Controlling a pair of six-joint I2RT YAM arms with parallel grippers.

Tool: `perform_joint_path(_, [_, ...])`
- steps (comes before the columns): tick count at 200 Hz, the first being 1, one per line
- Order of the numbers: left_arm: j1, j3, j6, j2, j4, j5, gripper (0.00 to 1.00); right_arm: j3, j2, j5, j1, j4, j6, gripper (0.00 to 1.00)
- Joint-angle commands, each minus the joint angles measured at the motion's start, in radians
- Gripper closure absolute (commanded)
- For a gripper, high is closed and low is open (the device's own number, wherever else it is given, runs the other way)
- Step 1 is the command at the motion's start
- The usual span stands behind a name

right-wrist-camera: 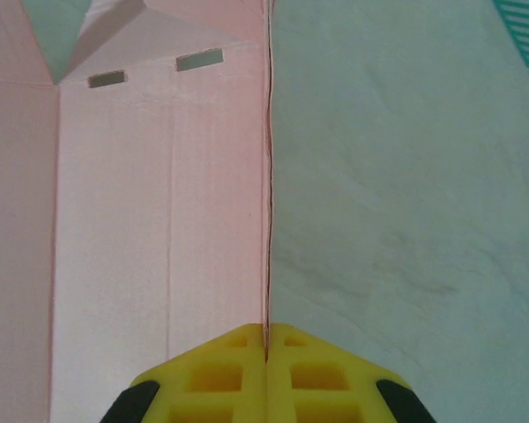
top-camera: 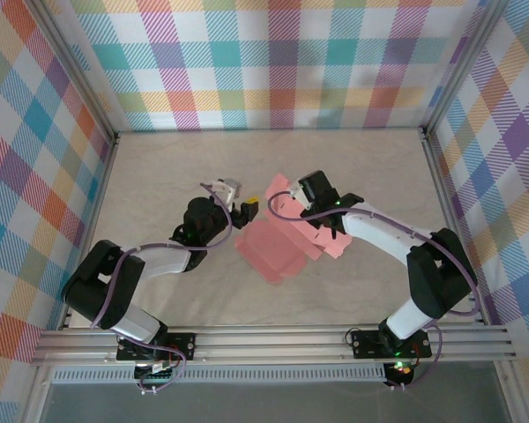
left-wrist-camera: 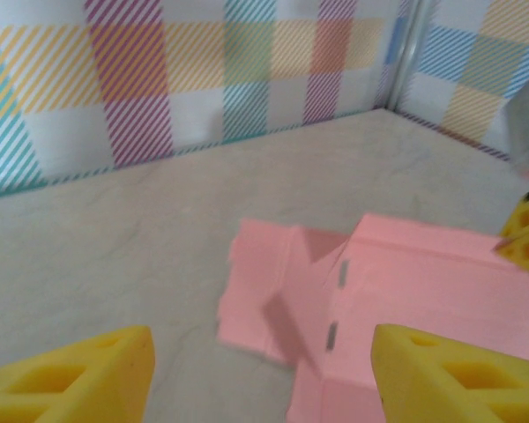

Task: Fold the paper box

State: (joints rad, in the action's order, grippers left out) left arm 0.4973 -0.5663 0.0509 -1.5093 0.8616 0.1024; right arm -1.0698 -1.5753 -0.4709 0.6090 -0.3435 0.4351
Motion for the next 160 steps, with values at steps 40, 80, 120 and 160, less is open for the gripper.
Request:
perform_joint_path(40, [-0.066, 0.022, -0.061, 0.057, -0.083, -0.025, 0.36, 0.034, 0.075, -0.051, 0.037, -0.014, 0.025, 1.00])
perform_joint_path(80, [-0.099, 0.031, -0.070, 0.060, -0.093, -0.012, 0.37, 0.059, 0.095, -0.103, 0.080, 0.027, 0.094, 1.00])
perform_joint_path(120, [-0.148, 0.023, -0.115, 0.043, -0.118, -0.002, 0.38, 0.091, 0.091, -0.130, 0.150, 0.145, 0.226, 1.00])
perform_joint_path(160, [-0.212, -0.002, -0.180, 0.017, -0.153, 0.031, 0.38, 0.132, 0.064, -0.186, 0.223, 0.338, 0.372, 1.00])
